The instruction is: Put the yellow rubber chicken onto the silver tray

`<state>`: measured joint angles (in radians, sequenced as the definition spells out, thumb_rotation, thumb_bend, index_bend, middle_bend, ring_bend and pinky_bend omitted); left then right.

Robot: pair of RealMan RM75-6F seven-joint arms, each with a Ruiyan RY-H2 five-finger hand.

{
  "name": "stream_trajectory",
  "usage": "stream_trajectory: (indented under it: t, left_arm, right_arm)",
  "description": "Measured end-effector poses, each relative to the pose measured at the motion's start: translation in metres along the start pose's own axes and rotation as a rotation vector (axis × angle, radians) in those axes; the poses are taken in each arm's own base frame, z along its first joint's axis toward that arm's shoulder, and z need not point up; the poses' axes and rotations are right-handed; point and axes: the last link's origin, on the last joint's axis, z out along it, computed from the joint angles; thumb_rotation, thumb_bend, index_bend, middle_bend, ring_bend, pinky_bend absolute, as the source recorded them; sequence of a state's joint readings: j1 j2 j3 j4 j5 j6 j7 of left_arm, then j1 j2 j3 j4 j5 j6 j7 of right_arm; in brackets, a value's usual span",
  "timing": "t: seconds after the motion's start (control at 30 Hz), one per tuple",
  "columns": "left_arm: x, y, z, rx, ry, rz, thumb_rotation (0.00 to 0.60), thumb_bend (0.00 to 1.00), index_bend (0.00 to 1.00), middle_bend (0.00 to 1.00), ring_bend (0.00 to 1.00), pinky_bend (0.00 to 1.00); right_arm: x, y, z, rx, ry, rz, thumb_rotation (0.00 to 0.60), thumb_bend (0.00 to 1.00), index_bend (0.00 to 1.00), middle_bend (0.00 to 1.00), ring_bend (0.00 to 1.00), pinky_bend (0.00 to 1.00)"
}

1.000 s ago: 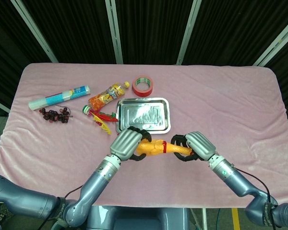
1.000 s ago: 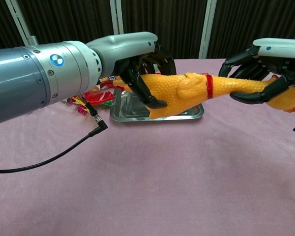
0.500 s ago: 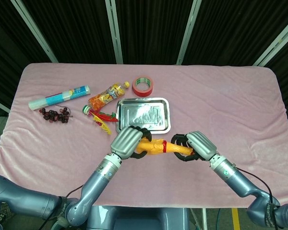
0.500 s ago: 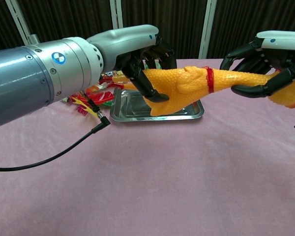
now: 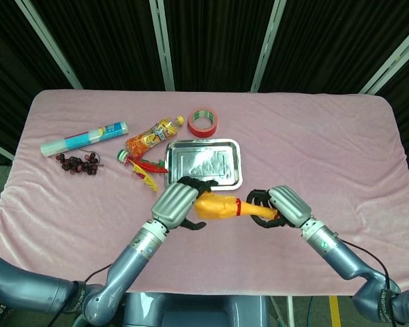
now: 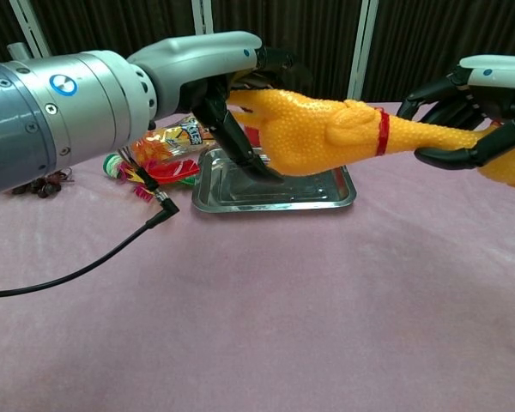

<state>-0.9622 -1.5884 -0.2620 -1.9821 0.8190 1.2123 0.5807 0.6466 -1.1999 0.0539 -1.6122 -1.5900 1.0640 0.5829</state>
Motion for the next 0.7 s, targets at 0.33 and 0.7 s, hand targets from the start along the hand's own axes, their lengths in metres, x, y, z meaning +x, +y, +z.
stream_trajectory:
  t: [0.33,0.7]
  left_arm:
    - [0.006,-0.004,-0.008,-0.007,0.027,-0.007,0.6,0.04,0.0,0.1,0.07,0.14]
    - [0.04,-0.034,-0.048,0.014,0.137,0.004,0.6,0.04,0.02,0.1,0.07,0.14]
  right_arm:
    - [0.0,0.007,-0.003,-0.016,0.006,-0.005,0.6,0.73,1.0,0.77,0.73,0.79]
    - [0.009,0.019,0.015,-0.055,0.026,0.02,0.6,0.73,1.0,0.77,0.73,0.79]
